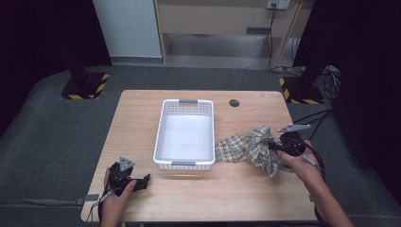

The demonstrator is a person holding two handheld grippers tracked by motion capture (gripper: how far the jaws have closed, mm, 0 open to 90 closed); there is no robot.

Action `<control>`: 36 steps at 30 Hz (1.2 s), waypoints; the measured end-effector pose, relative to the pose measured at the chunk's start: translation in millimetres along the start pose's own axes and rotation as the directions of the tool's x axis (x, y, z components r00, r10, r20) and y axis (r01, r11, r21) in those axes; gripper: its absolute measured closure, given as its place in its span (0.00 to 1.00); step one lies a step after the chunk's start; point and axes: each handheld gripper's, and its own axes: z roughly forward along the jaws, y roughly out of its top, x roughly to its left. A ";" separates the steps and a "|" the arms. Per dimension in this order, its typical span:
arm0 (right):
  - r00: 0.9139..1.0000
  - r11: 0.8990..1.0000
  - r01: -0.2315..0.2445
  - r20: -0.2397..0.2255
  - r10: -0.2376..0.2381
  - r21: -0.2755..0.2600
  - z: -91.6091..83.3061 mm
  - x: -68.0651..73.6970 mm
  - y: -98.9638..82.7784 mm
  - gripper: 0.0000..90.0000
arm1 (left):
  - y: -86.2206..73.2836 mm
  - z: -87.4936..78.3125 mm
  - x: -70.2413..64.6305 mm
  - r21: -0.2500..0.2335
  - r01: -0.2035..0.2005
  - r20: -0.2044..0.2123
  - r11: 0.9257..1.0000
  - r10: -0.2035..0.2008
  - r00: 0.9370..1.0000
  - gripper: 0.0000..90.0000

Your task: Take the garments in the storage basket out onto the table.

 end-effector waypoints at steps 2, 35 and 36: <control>1.000 1.000 -0.001 0.000 0.001 0.002 0.6 0.1 -0.3 0.90 | 0.0 0.0 0.0 0.000 0.000 0.000 1.000 0.000 1.000 0.00; 1.000 1.000 0.007 -0.002 -0.007 -0.009 10.7 7.0 -6.2 0.79 | 0.0 0.0 0.0 0.000 0.000 0.000 1.000 0.000 1.000 0.00; 1.000 1.000 0.007 -0.002 -0.007 -0.010 11.0 7.2 -6.2 0.78 | 0.0 0.0 0.0 0.000 0.000 0.000 1.000 0.000 1.000 0.00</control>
